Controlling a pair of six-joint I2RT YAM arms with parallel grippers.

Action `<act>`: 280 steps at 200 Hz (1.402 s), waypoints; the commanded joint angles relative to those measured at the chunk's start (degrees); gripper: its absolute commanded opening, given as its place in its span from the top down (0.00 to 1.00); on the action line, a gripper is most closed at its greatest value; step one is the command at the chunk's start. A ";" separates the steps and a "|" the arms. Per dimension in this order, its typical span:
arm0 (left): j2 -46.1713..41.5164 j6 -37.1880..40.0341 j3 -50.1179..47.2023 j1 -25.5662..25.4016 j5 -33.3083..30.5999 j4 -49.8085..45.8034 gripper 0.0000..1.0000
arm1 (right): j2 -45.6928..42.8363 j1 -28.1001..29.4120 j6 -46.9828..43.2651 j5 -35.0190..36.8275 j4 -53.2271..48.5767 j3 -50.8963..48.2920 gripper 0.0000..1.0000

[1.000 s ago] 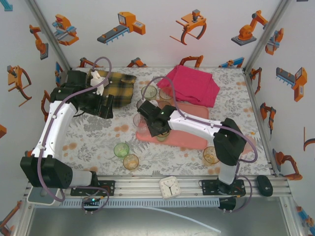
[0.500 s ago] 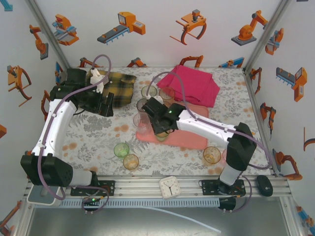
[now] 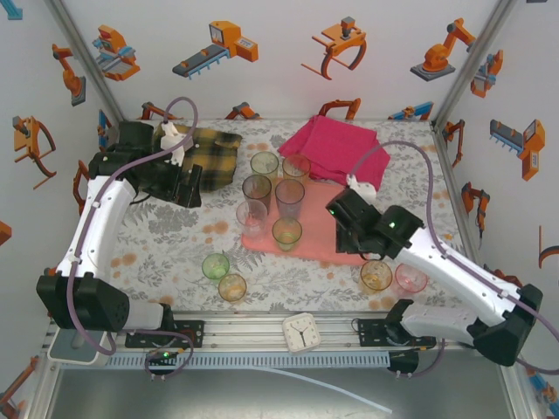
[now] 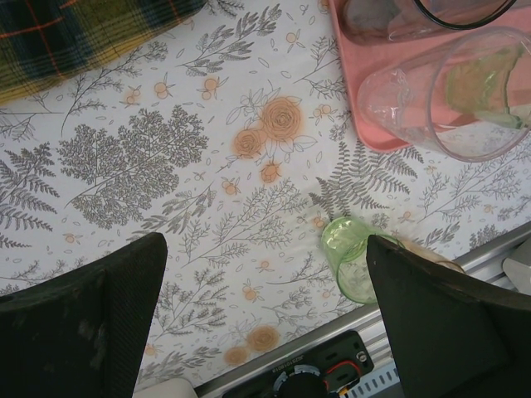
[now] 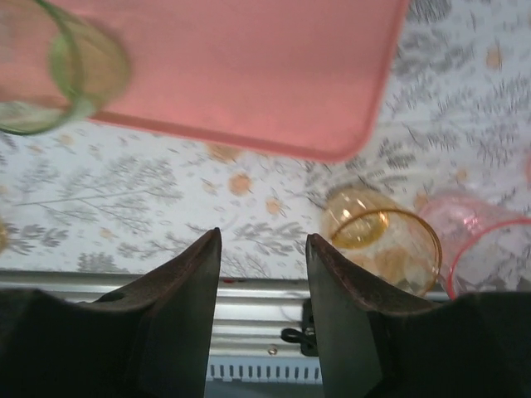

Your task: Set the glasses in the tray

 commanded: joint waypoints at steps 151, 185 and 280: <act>0.68 1.35 -0.26 -2.64 1.01 -0.45 0.03 | -4.71 -1.86 12.73 -1.39 -3.62 -12.84 0.52; 0.75 1.22 -0.26 -2.78 0.87 -0.47 0.03 | -4.09 -1.97 12.77 -1.75 -2.75 -13.94 0.52; 0.54 1.10 -0.62 -2.76 0.67 -0.11 0.03 | 1.89 -2.83 10.43 -2.46 3.01 -15.43 0.63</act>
